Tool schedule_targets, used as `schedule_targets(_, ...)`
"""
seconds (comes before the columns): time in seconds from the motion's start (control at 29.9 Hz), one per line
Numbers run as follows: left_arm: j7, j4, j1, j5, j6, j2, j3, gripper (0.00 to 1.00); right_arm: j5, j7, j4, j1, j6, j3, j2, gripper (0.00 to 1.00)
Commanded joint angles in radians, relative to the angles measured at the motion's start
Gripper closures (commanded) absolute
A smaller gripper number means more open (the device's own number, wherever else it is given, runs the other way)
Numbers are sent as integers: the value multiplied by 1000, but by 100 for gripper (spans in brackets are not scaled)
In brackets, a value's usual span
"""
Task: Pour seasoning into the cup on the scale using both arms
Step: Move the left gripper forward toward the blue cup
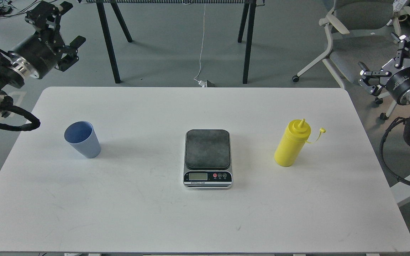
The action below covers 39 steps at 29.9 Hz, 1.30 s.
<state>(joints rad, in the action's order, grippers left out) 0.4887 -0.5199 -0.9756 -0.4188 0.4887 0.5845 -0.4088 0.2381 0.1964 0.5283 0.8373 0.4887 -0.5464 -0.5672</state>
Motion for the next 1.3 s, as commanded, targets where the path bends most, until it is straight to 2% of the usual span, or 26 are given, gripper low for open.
schedule_targets(0.0, 0, 0, 11, 0, 0, 0, -1, 0, 1, 0, -1, 3, 0, -1, 6, 1)
schedule_targets(0.74, 0, 41, -35, 8, 0, -12, 8, 0, 1, 0, -1, 3, 0, -1, 7, 1)
schedule_targets(1.04, 0, 38, -100, -207, 0, -14, 13, 0, 1, 0, 1, 3, 0, -1, 6, 1)
schedule_targets(1.27, 0, -21, -127, -659, 0, -6, 13, 0, 1, 0, 2, 3, 0, -3, 9, 1)
